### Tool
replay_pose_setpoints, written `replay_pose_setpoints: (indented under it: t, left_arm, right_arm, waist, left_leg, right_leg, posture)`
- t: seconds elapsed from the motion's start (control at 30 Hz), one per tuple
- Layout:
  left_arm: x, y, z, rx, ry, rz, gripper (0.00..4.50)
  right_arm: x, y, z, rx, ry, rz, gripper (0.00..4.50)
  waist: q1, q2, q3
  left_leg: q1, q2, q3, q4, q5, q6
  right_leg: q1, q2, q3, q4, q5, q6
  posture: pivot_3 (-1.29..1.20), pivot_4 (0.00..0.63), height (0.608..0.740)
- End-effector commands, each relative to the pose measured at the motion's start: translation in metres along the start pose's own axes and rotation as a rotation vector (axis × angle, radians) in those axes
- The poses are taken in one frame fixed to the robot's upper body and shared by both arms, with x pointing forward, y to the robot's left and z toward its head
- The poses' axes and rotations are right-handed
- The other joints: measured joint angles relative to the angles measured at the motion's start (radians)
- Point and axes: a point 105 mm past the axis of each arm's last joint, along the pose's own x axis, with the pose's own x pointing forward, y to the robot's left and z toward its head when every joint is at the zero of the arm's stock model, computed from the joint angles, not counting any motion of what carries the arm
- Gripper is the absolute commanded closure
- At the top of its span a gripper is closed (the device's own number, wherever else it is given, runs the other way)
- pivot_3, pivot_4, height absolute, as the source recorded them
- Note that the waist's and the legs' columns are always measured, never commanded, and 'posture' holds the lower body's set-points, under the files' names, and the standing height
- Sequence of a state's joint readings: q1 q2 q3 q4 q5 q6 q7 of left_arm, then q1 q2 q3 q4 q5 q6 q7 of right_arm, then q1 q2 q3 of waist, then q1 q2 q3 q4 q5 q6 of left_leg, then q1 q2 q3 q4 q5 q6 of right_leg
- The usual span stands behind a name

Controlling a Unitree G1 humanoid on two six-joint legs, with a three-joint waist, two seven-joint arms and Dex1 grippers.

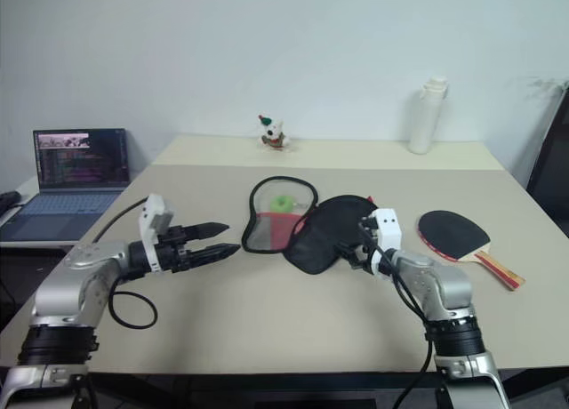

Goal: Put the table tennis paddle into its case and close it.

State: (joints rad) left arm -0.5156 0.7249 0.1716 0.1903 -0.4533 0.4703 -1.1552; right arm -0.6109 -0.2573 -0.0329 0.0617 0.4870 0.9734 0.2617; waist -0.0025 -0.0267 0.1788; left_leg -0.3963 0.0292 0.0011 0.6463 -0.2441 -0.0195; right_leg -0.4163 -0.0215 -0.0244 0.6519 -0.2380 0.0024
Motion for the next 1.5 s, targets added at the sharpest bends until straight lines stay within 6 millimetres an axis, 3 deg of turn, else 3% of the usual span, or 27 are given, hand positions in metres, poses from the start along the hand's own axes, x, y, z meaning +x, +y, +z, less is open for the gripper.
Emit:
replay_pose_setpoints:
  t: [0.03,0.2,0.33,0.53,0.63,1.0,1.33,1.5]
  left_arm:
    - [-0.005,0.002,0.011,0.037,-0.032,0.006,0.75]
    - [-0.002,0.0,0.011,0.035,-0.036,0.001,0.75]
    - [0.002,-0.003,0.011,0.035,-0.04,-0.015,0.75]
    - [0.003,-0.004,0.01,0.041,-0.027,-0.024,0.75]
    - [0.003,-0.005,0.009,0.044,-0.02,-0.027,0.73]
    - [0.005,-0.022,0.003,0.054,0.002,-0.081,0.73]
    - [0.015,-0.042,-0.005,0.07,0.028,-0.155,0.73]
    - [0.022,-0.046,-0.002,0.079,0.022,-0.189,0.73]
  right_arm:
    - [0.006,0.001,0.008,-0.013,-0.026,-0.023,0.0]
    - [0.016,0.014,0.005,0.004,-0.015,0.012,0.0]
    - [0.028,0.042,0.009,0.028,-0.037,0.101,0.0]
    - [0.042,0.06,0.009,0.004,-0.046,0.122,0.0]
    - [0.044,0.061,0.008,0.009,-0.049,0.115,0.6]
    - [0.025,0.047,-0.008,0.127,0.054,0.143,4.42]
    - [-0.009,0.02,-0.023,0.113,0.153,0.125,4.47]
    - [-0.02,0.0,-0.017,0.093,0.164,0.088,4.47]
  waist:
    - [0.0,0.0,0.0]
    - [-0.007,-0.001,0.0]
    - [-0.02,0.0,0.0]
    - [-0.028,-0.001,0.0]
    - [-0.028,-0.001,0.0]
    - [-0.027,-0.001,0.0]
    - [-0.026,-0.001,0.0]
    - [-0.026,-0.001,0.0]
  left_leg:
    - [-0.002,0.0,0.0,0.0,0.0,0.0]
    - [-0.001,0.0,0.003,0.001,0.0,0.0]
    - [0.001,0.0,0.004,0.001,0.0,0.0]
    - [0.001,0.0,0.004,0.001,0.0,0.0]
    - [0.001,0.0,0.004,0.0,0.0,0.0]
    - [0.001,0.001,0.003,0.0,0.0,0.0]
    - [0.001,0.0,0.003,0.0,0.0,0.0]
    - [0.001,0.0,0.004,0.0,0.0,0.0]
  right_leg:
    - [-0.002,-0.001,0.0,0.001,0.0,0.0]
    - [-0.006,-0.001,0.007,0.006,0.0,0.0]
    - [-0.006,0.001,0.008,0.008,0.0,0.0]
    - [-0.007,0.001,0.009,0.009,0.0,0.0]
    - [-0.007,0.001,0.009,0.009,0.0,0.0]
    - [-0.007,0.001,0.01,0.009,0.0,0.0]
    - [-0.007,0.0,0.01,0.009,-0.002,0.004]
    - [-0.007,0.001,0.01,0.009,-0.003,0.005]
  posture:
    - [0.0,0.15,0.74]
    - [0.0,0.15,0.74]
    - [0.0,0.15,0.74]
    - [0.0,0.15,0.74]
    - [0.0,0.15,0.74]
    - [0.0,0.15,0.74]
    - [0.0,0.15,0.74]
    - [0.0,0.15,0.74]
